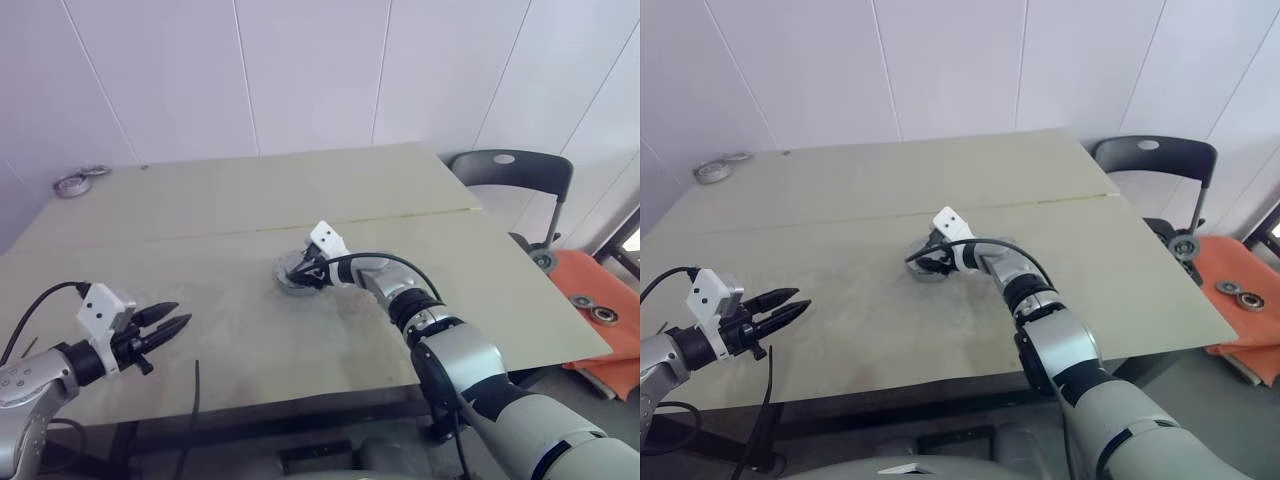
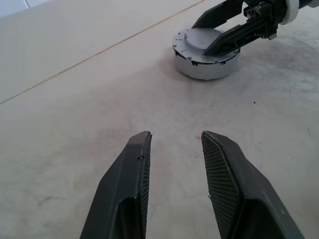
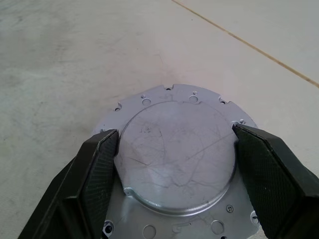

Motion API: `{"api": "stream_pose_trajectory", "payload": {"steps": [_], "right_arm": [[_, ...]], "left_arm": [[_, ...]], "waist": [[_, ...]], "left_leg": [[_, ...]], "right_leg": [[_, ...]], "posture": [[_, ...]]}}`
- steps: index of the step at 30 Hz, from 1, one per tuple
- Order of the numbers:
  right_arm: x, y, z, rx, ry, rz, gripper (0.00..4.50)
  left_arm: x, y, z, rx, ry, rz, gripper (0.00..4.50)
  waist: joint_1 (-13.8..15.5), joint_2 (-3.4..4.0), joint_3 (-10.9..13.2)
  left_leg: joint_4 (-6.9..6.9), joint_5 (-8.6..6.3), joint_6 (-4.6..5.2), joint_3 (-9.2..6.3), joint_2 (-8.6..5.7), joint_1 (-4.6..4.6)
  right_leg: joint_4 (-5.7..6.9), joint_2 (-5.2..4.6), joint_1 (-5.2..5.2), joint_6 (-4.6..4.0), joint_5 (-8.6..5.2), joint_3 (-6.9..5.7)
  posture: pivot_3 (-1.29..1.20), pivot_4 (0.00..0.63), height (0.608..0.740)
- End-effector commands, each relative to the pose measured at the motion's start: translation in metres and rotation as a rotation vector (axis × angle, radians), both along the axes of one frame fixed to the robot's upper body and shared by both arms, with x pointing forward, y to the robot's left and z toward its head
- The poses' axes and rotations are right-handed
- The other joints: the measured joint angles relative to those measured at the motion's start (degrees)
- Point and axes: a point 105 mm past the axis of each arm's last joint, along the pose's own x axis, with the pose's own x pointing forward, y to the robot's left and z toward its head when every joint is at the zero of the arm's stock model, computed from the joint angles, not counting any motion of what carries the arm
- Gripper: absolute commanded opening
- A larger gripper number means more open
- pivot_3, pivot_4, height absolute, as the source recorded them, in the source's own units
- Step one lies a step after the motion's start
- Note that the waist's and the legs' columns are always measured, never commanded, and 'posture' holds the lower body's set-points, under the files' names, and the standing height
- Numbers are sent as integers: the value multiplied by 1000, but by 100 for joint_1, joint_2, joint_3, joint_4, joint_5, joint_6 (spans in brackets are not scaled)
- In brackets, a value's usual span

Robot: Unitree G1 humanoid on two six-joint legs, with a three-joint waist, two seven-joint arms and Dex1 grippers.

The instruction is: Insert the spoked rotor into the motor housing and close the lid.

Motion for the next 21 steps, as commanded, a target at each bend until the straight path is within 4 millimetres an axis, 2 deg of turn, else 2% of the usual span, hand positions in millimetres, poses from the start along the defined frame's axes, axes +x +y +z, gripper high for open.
{"api": "stream_pose_trajectory", "payload": {"steps": [1,6,8,12,16,21], "right_arm": [[-23,-23,-49,-129,169,1,3267],[-28,-24,-49,-138,210,58,3267],[-27,-18,-36,-58,260,74,3267],[-28,-8,-19,5,284,148,3267],[-33,-7,-25,-45,274,189,3267],[-36,-8,-29,-51,294,184,3267]], "left_arm": [[5,-2,12,5,-46,-13,1702],[6,-3,12,7,-46,-14,1702],[7,-3,11,7,-46,-15,1702],[8,-4,9,5,-46,-16,1702],[9,-6,8,2,-47,-17,1702],[9,-4,7,2,-46,-13,1702]], "waist": [[5,-3,1],[6,-22,6],[-4,-35,3],[-18,-46,3],[-17,-53,-1],[-13,-56,1]], "left_leg": [[4,1,1,3,-9,13],[15,17,16,-1,-15,142],[13,26,30,-8,-14,194],[-11,31,36,-55,-6,195],[-91,31,35,-50,-6,183],[-99,31,35,-48,-6,187]], "right_leg": [[22,-6,1,0,0,5],[144,0,49,3,0,9],[194,5,67,4,-1,9],[217,40,44,32,-16,7],[206,30,21,51,-4,11],[205,30,16,29,-20,10]], "posture": [[0,0,740],[0,0,740],[0,0,740],[0,0,740],[0,0,740],[0,0,740]]}}
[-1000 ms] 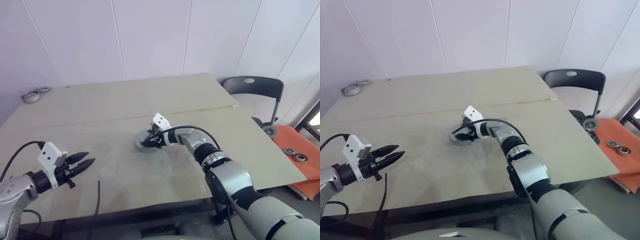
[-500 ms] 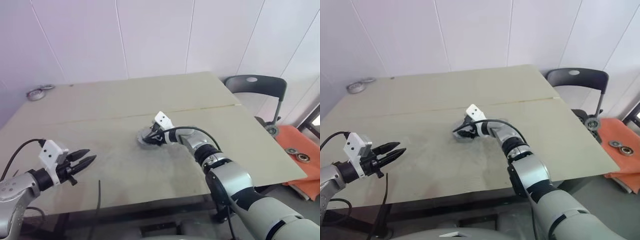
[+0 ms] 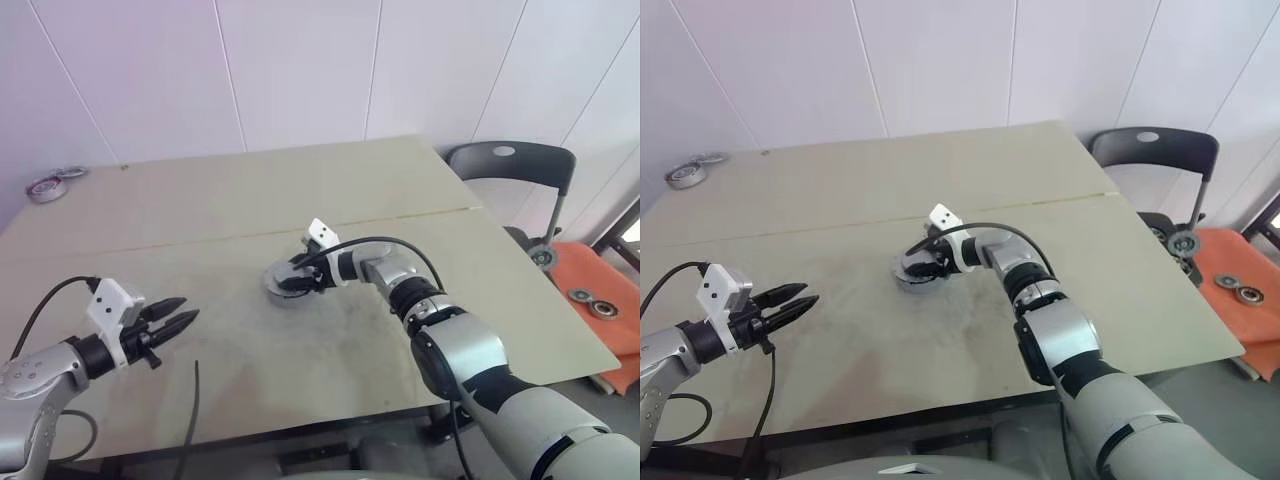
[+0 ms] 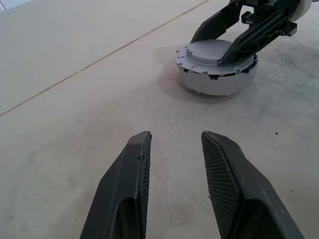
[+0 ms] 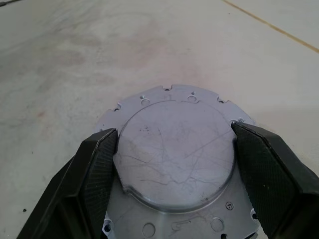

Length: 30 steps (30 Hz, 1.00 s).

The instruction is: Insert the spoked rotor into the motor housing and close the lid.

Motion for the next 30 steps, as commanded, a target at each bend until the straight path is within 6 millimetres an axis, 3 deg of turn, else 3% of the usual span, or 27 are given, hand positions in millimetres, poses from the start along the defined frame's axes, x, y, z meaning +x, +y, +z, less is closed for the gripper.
{"api": "stream_pose_trajectory", "payload": {"steps": [1,5,12,15,18,25,30], "right_arm": [[-18,-20,-46,-136,141,-25,3267],[-16,-13,-36,-68,160,-30,3267],[-28,12,21,235,247,195,3267],[-36,13,17,200,214,268,3267],[-33,10,1,111,166,219,3267],[-18,13,-6,61,97,83,3267],[-18,14,-9,43,81,78,3267]], "left_arm": [[2,3,7,15,-37,8,1702],[3,3,7,15,-37,10,1702],[4,1,7,15,-38,7,1702],[5,1,6,15,-37,6,1702],[6,1,6,16,-39,8,1702],[6,0,5,13,-39,11,1702],[5,0,5,10,-38,12,1702]], "waist": [[-1,-4,2],[3,-7,4],[-19,-27,21],[-67,-31,21],[-125,-32,20],[-145,-30,21],[-155,-31,23]], "left_leg": [[5,0,0,0,-1,4],[12,0,-1,0,-2,9],[-2,0,-1,-1,-1,-16],[-6,1,-1,2,3,-72],[-13,3,-6,0,5,-104],[1,6,-14,1,3,-95],[9,7,-14,1,3,-33]], "right_leg": [[-2,0,0,-2,-7,0],[-2,0,1,13,-19,0],[2,3,-11,12,5,0],[8,6,-72,18,8,1],[14,4,-111,17,10,2],[16,4,-94,11,12,2],[20,12,-40,3,14,4]], "posture": [[0,0,740],[0,0,740],[0,0,740],[0,0,740],[0,0,740],[0,0,740],[0,0,740]]}}
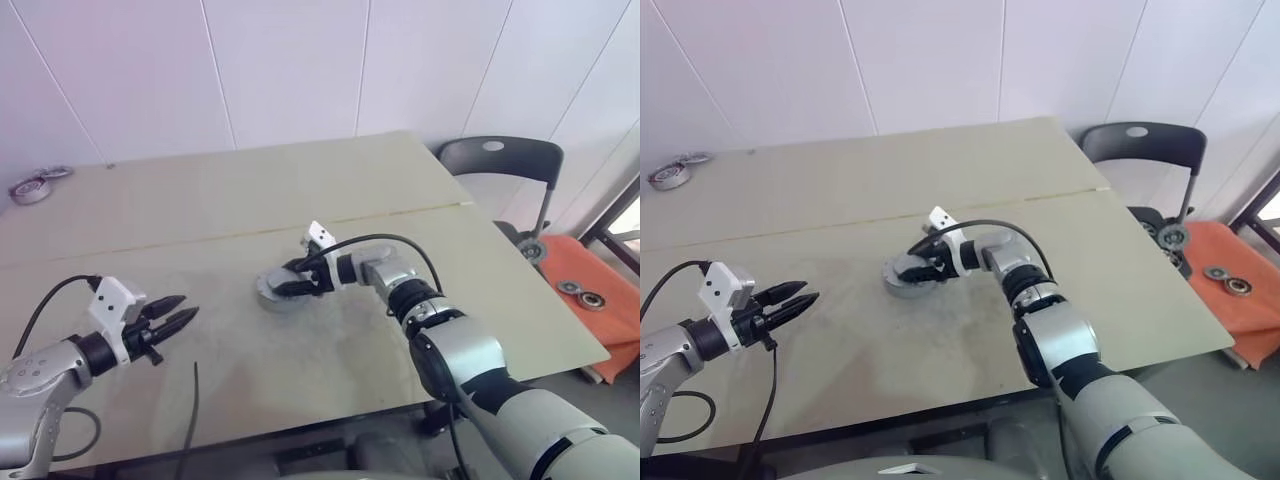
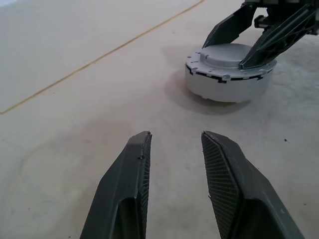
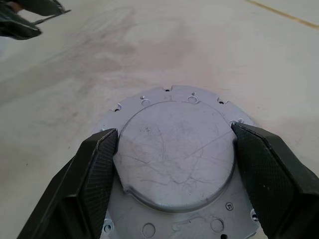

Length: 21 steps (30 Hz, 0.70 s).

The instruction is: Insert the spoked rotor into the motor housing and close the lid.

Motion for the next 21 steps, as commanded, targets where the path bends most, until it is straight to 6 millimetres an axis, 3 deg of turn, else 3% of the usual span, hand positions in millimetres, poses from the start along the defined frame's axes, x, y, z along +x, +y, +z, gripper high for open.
{"api": "stream_pose_trajectory", "payload": {"steps": [1,11,15,21], "right_arm": [[-6,0,-15,-53,14,10,3267],[-9,-8,-39,-201,-94,28,3267],[-11,-4,-44,-214,-105,16,3267],[-9,-3,-49,-223,-80,-38,3267]], "left_arm": [[1,-1,7,6,-31,-8,1702],[2,-1,8,6,-37,-6,1702],[2,-2,8,4,-38,-6,1702],[2,-3,8,1,-37,-6,1702]], "waist": [[6,0,1],[-4,-2,-1],[-1,-5,0],[-8,-4,-1]], "left_leg": [[0,0,0,-1,0,14],[2,1,0,-6,1,44],[2,0,-2,-11,0,125],[3,0,-2,-40,-1,134]], "right_leg": [[2,2,11,3,-4,0],[11,5,39,2,0,1],[11,7,97,-5,-24,2],[12,20,103,-16,-18,1]], "posture": [[0,0,740],[0,0,740],[0,0,740],[0,0,740]]}}
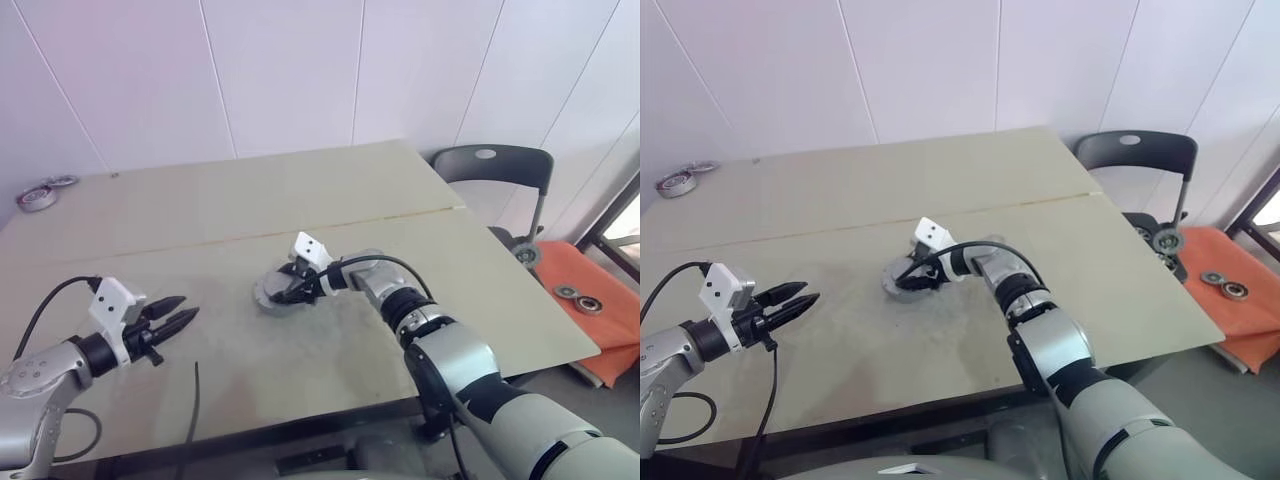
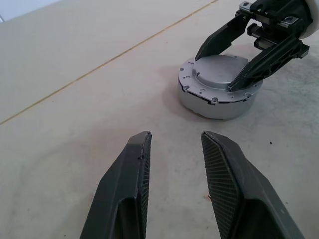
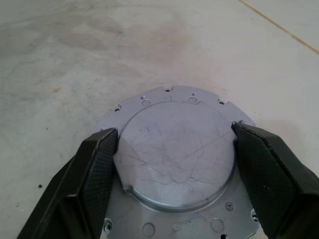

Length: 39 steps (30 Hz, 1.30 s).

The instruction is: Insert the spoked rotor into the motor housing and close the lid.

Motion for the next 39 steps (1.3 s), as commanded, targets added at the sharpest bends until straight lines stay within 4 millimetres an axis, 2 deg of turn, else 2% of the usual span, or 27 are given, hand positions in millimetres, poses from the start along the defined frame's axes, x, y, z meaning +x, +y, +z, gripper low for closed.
{"api": "stream_pose_trajectory", "payload": {"steps": [1,8,16,30,34,39], "right_arm": [[-7,-11,-35,-110,87,-82,3267],[-5,-12,-41,-132,99,-143,3267],[-6,-11,-44,-142,104,-156,3267],[-8,-29,-57,-246,61,-125,3267],[-7,-18,-48,-208,79,-120,3267],[-9,-12,-52,-227,64,-116,3267]], "left_arm": [[2,-3,9,6,-38,-10,1702],[1,-4,9,7,-36,-8,1702],[2,-3,9,8,-38,-4,1702],[2,-1,9,9,-40,-2,1702],[0,-1,7,8,-38,1,1702],[0,-2,7,7,-38,2,1702]], "waist": [[-7,0,-1],[6,1,-1],[4,3,0],[14,13,-5],[14,15,-5],[1,15,-4]], "left_leg": [[-1,0,0,-9,0,-1],[-1,0,-1,-65,3,1],[-1,-4,-6,-77,3,2],[-1,-3,-5,-77,3,3],[-1,-7,-12,-77,2,2],[-1,-9,-16,-77,2,0]], "right_leg": [[1,5,1,-2,1,0],[7,53,-9,-33,20,6],[11,60,-17,-37,22,6],[11,59,-18,-37,22,6],[10,59,-19,-37,22,6],[10,58,-24,-37,22,6]], "posture": [[0,0,740],[0,0,740],[0,0,740],[0,0,740],[0,0,740],[0,0,740]]}}
